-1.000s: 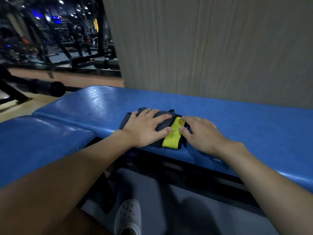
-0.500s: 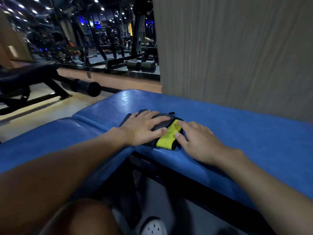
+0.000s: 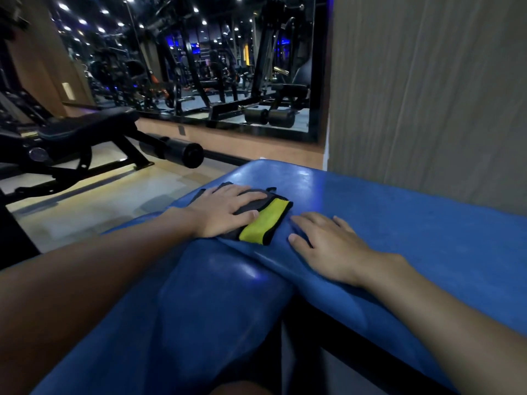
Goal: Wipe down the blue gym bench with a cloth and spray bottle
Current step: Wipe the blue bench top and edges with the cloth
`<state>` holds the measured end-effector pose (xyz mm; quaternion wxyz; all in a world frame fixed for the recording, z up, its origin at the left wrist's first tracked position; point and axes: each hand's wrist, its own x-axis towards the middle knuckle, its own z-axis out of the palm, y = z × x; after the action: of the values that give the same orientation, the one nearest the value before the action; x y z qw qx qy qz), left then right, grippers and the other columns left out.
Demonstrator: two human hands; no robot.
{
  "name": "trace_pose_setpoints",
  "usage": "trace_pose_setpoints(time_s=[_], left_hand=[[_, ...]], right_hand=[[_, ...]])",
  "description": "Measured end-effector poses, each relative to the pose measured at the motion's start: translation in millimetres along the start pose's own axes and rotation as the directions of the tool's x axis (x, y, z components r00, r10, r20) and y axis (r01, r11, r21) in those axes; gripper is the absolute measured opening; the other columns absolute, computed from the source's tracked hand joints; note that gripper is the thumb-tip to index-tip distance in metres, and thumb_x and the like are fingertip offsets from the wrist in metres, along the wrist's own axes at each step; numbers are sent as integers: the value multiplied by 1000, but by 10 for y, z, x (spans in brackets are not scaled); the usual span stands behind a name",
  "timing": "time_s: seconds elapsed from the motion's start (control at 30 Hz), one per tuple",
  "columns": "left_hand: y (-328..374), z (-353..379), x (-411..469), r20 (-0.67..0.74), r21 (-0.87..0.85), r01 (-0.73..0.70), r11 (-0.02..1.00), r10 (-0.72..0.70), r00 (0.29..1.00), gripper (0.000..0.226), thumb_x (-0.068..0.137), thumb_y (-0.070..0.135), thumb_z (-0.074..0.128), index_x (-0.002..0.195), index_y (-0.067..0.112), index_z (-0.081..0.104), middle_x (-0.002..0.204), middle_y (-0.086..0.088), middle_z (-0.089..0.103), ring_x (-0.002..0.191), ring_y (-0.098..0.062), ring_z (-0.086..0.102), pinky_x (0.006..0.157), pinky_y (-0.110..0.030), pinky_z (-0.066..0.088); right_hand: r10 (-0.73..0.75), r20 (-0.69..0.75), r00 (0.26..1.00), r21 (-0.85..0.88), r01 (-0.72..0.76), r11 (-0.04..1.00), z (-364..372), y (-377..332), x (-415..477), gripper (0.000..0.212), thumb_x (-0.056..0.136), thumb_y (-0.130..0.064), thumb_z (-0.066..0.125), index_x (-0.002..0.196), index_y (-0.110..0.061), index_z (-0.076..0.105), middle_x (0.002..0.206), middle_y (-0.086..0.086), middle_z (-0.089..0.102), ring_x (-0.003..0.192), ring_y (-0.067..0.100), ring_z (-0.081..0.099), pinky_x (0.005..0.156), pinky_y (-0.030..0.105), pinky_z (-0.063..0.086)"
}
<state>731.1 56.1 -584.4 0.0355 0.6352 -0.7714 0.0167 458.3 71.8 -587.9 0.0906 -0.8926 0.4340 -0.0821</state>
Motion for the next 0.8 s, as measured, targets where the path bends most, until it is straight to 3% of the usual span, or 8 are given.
trace_pose_setpoints(time_s=[0.13, 0.27, 0.4, 0.5, 0.6, 0.7, 0.8], left_hand=[[-460, -61, 35, 13, -32, 62, 998, -61, 998, 81, 79, 87, 15, 152, 53, 18, 163, 9, 25, 150, -16, 19, 119, -53, 19], [-668, -68, 39, 47, -111, 154, 982, -150, 988, 89, 62, 103, 8, 144, 69, 13, 164, 11, 18, 152, -20, 12, 117, -59, 20], [-529, -80, -28, 45, -52, 194, 980, -192, 980, 86, 69, 92, 9, 149, 62, 12, 166, 13, 13, 152, -20, 9, 114, -58, 24], [-396, -64, -90, 69, 23, 179, 984, -180, 981, 83, 70, 89, 3, 149, 64, 5, 166, 17, 4, 153, -18, 3, 113, -63, 23], [-236, -114, -157, 140, 75, 76, 994, -86, 986, 76, 77, 90, 7, 148, 64, -1, 165, 21, 0, 153, -14, -3, 118, -60, 15], [-271, -221, -240, 116, -72, 33, 997, -24, 993, 67, 92, 77, 25, 154, 55, 10, 167, 12, 6, 153, -13, 4, 122, -45, 10], [-549, -266, -345, 97, -223, 190, 956, -172, 980, 58, 98, 67, 35, 152, 53, 20, 167, 2, 11, 152, -22, 19, 122, -42, 16]], right_hand=[[6, 23, 1000, -70, -5, 998, 52, -29, 122, 52, 102, -50, 24, 151, -32, 27, 159, -9, 19, 149, 10, 12, 122, 45, 4], [16, 1, 1000, -65, -16, 998, 83, -18, 117, 52, 101, -51, 23, 151, -35, 26, 158, -12, 19, 148, 6, 11, 122, 43, 2], [12, -4, 1000, -54, -12, 998, 86, -24, 112, 52, 101, -51, 23, 150, -35, 27, 158, -13, 20, 147, 5, 12, 122, 42, 1], [5, -22, 1000, -19, -6, 1000, 72, -10, 101, 52, 101, -51, 28, 150, -34, 32, 157, -12, 23, 146, 6, 17, 122, 42, 3], [-10, -36, 999, 31, 11, 999, 38, 20, 76, 52, 99, -54, 35, 148, -35, 38, 158, -11, 27, 146, 7, 21, 122, 44, 6], [9, -27, 1000, -11, -9, 1000, 11, 34, 35, 52, 98, -57, 35, 147, -38, 38, 159, -13, 27, 149, 10, 16, 121, 51, 4], [-68, -134, 989, -81, 57, 995, -1, -57, 92, 47, 99, -54, 38, 142, -34, 44, 149, -12, 38, 144, 12, 24, 121, 50, 4]])
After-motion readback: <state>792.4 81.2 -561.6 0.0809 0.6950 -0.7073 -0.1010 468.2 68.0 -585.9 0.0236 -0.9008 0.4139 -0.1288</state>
